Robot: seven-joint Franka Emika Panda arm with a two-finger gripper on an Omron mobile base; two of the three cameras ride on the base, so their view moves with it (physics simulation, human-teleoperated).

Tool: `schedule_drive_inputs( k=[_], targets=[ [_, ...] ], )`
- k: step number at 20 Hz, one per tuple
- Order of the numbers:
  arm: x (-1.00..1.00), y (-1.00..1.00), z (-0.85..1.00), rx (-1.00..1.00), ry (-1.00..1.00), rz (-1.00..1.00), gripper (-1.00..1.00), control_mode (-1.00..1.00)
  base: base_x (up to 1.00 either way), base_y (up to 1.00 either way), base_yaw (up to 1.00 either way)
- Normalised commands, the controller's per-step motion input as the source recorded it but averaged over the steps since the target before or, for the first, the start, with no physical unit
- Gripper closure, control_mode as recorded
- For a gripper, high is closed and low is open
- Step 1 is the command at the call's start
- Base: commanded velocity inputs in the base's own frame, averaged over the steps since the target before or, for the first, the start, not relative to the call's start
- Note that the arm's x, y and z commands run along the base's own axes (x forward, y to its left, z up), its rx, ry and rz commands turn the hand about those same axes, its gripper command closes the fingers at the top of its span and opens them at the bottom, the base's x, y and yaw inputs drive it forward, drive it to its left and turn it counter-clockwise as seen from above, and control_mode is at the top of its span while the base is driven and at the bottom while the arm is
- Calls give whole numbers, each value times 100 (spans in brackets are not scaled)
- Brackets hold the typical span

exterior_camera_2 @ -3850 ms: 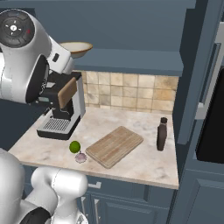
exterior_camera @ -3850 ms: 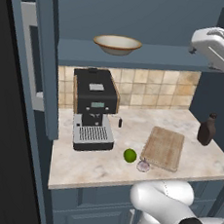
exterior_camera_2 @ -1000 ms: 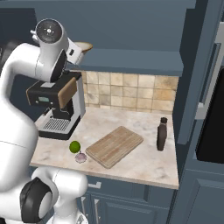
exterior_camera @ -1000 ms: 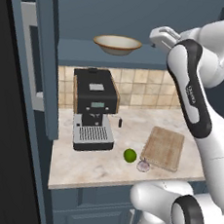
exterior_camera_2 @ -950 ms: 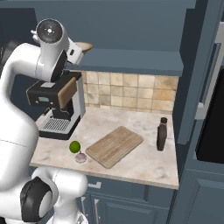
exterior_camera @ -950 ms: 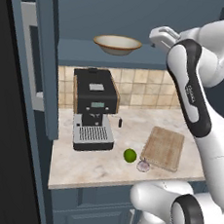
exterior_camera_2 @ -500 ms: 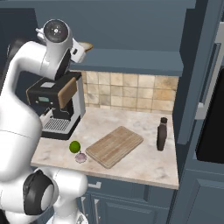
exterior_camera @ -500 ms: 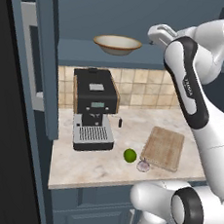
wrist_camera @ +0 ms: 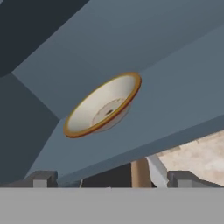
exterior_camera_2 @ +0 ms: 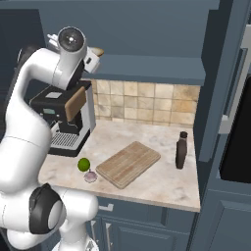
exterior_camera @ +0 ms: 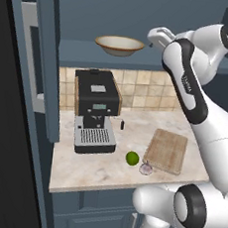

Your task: Open the cabinet. Place the bowl and condiment on the counter. Then place the lime and garlic on the cutting board.

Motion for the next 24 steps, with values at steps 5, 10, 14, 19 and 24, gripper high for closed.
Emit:
schedule_drive_inputs(
  k=[5, 10, 14, 19, 24],
  targets=[
    [27, 0, -6, 1, 0, 0, -100, -100, 0, 0, 0],
    [26, 0, 0, 2, 0, 0, -100, -100, 0, 0, 0],
    [26, 0, -2, 1, 3, 0, -100, -100, 0, 0, 0],
    [27, 1, -4, 0, 4, 0, -100, -100, 0, 0, 0],
    [28, 6, -1, 0, 4, 0, -100, -100, 0, 0, 0]
  ],
)
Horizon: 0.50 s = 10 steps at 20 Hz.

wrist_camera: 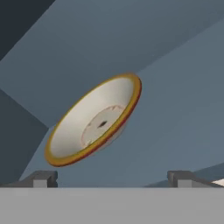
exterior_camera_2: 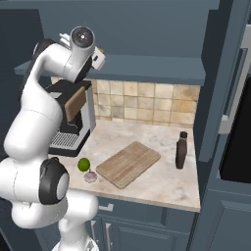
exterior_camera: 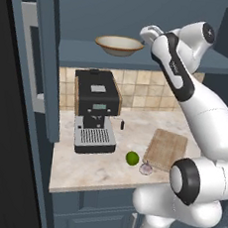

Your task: Open the cabinet. Place the bowl and condiment on the counter. Then place the lime and garlic on the cutting board.

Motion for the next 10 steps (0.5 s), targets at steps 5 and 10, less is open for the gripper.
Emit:
schedule_drive_inputs(
  k=[5, 10],
  targets=[
    [26, 9, -6, 0, 4, 0, -100, -100, 0, 0, 0],
    [26, 5, -8, 0, 4, 0, -100, -100, 0, 0, 0]
  ],
)
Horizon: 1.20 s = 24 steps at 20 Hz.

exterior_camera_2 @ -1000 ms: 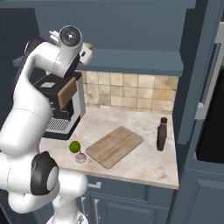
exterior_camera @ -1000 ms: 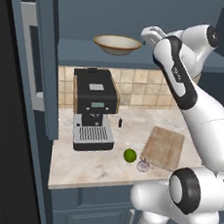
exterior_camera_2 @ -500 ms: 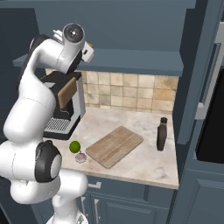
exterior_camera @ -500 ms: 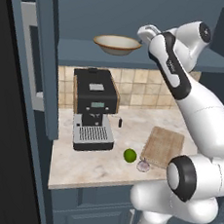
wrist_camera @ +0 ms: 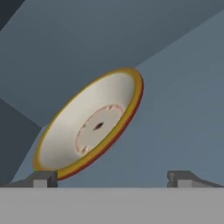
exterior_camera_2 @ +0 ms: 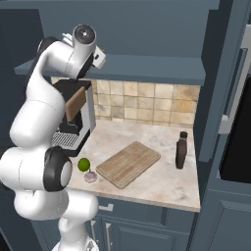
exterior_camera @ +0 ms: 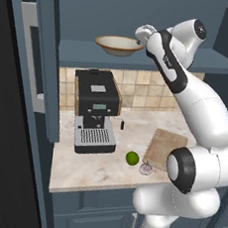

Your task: Open the cabinet. Place the bowl and condiment on the counter. Then place the lime and garlic on the cutting board.

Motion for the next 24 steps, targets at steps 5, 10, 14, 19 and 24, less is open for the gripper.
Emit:
schedule_drive_inputs(
  k=[5, 10, 14, 19, 24],
  targets=[
    [25, 11, -10, 0, 4, 0, -100, -100, 0, 0, 0],
    [23, 9, -7, 0, 2, 0, -100, -100, 0, 0, 0],
    [21, 8, -5, 0, 0, 0, -100, -100, 0, 0, 0],
    [20, 5, -5, 0, 0, 0, -100, -100, 0, 0, 0],
    [18, 3, -4, 0, 0, 0, -100, -100, 0, 0, 0]
  ],
)
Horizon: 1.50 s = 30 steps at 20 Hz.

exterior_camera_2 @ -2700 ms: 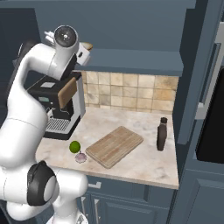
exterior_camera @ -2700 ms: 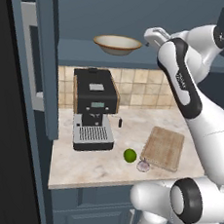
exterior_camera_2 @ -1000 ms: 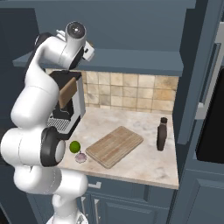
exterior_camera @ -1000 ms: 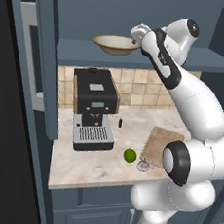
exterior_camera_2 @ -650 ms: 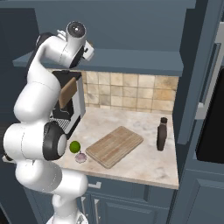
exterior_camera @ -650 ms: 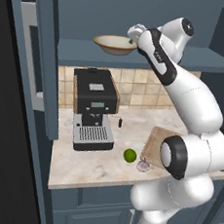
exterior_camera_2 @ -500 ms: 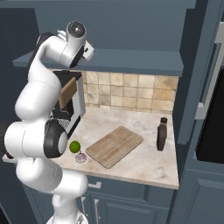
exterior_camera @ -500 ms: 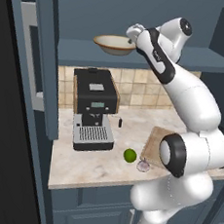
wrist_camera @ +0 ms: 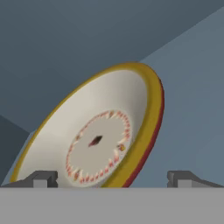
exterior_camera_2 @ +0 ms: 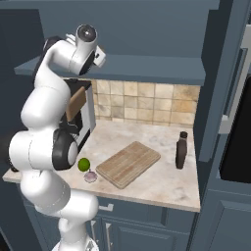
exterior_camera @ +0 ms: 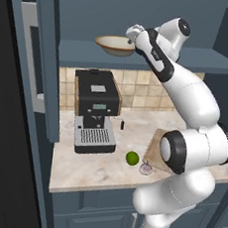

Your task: Open the cabinet. Place the bowl and condiment on the counter. Then place the lime and garlic on the cutting board.

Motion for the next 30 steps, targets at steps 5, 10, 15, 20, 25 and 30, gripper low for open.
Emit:
schedule_drive_inputs(
  k=[5, 10, 15, 20, 25, 30],
  targets=[
    [18, 1, -6, 0, 0, 0, -100, -100, 0, 0, 0],
    [17, 1, -6, 0, 0, 0, -100, -100, 0, 0, 0],
    [17, 3, -7, 0, 0, 0, -100, -100, 0, 0, 0],
    [20, 7, -9, 0, 1, 0, -100, -100, 0, 0, 0],
    [23, 14, -11, 0, 3, 0, 100, -100, 0, 0, 0],
    [24, 8, -11, 0, 2, 0, 100, -100, 0, 0, 0]
  ],
)
